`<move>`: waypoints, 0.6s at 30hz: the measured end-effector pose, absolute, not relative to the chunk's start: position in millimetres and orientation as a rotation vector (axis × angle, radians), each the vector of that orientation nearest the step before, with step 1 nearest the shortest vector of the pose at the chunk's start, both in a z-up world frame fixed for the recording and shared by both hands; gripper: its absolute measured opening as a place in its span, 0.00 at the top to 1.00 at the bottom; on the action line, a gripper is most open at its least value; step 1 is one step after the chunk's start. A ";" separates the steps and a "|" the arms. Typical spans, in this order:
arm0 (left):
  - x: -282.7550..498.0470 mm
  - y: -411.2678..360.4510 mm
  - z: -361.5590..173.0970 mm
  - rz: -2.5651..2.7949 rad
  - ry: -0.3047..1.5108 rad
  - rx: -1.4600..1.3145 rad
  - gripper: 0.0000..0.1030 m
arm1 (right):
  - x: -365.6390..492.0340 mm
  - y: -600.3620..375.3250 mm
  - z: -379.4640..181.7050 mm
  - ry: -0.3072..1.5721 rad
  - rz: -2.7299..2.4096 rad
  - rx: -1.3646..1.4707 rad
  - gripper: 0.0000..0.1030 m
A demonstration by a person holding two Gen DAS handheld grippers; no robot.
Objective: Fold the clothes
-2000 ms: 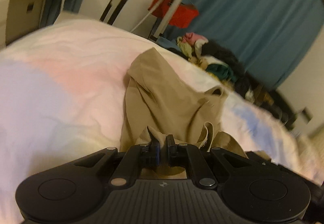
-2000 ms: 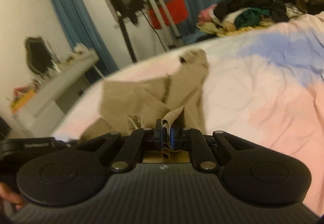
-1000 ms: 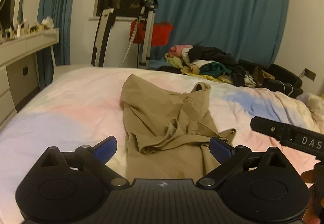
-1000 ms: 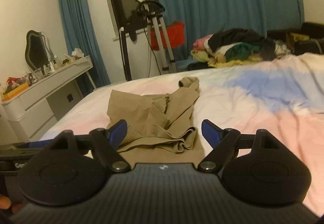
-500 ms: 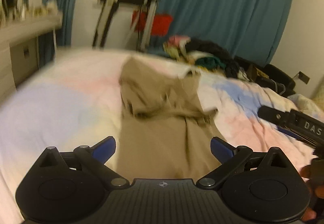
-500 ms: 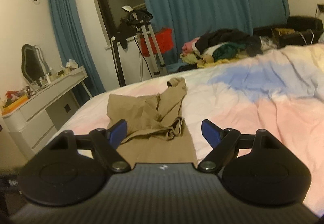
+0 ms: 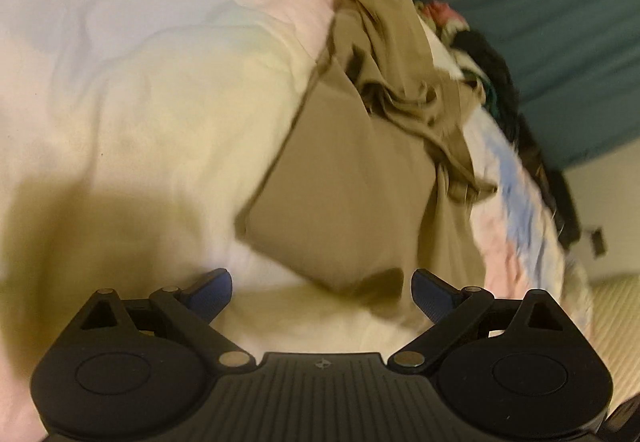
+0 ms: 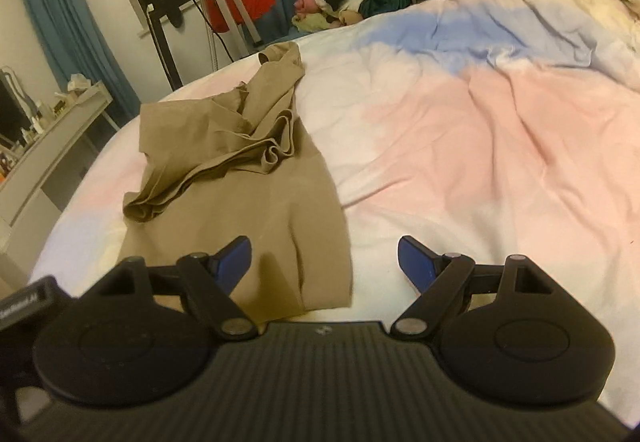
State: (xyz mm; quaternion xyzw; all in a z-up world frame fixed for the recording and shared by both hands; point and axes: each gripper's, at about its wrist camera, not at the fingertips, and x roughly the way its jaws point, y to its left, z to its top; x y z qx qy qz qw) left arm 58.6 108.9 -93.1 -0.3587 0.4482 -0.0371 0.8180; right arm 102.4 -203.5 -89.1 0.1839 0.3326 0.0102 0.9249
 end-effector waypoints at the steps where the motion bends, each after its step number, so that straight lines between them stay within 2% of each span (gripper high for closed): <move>1: 60.6 111.6 -96.2 -0.074 0.956 -0.791 0.07 | 101.4 -204.7 -88.9 0.680 0.026 0.395 0.21; 4: 64.1 114.1 -95.4 -0.050 0.916 -0.801 0.19 | 98.5 -208.4 -88.2 0.675 0.042 0.448 0.21; 6: 64.8 115.9 -92.5 -0.032 0.887 -0.796 0.35 | 98.7 -213.4 -89.0 0.681 0.058 0.523 0.21; 7: 65.8 116.8 -91.2 -0.023 0.876 -0.786 0.38 | 98.8 -215.9 -89.4 0.684 0.067 0.562 0.21; 9: 68.9 117.6 -90.5 -0.001 0.871 -0.751 0.55 | 98.2 -220.3 -90.7 0.684 0.097 0.656 0.21; 10: 69.0 118.3 -90.7 0.004 0.867 -0.745 0.57 | 98.4 -221.6 -93.5 0.689 0.119 0.707 0.20; 12: 68.9 120.4 -90.6 0.010 0.854 -0.746 0.73 | 98.8 -223.9 -99.2 0.697 0.162 0.808 0.20; 15: 67.6 122.2 -86.8 0.008 0.827 -0.746 0.85 | 99.7 -220.1 -111.8 0.741 0.214 0.925 0.18; 18: 61.4 124.4 -81.7 -0.010 0.788 -0.759 0.88 | 103.7 -218.5 -132.5 0.799 0.292 1.113 0.19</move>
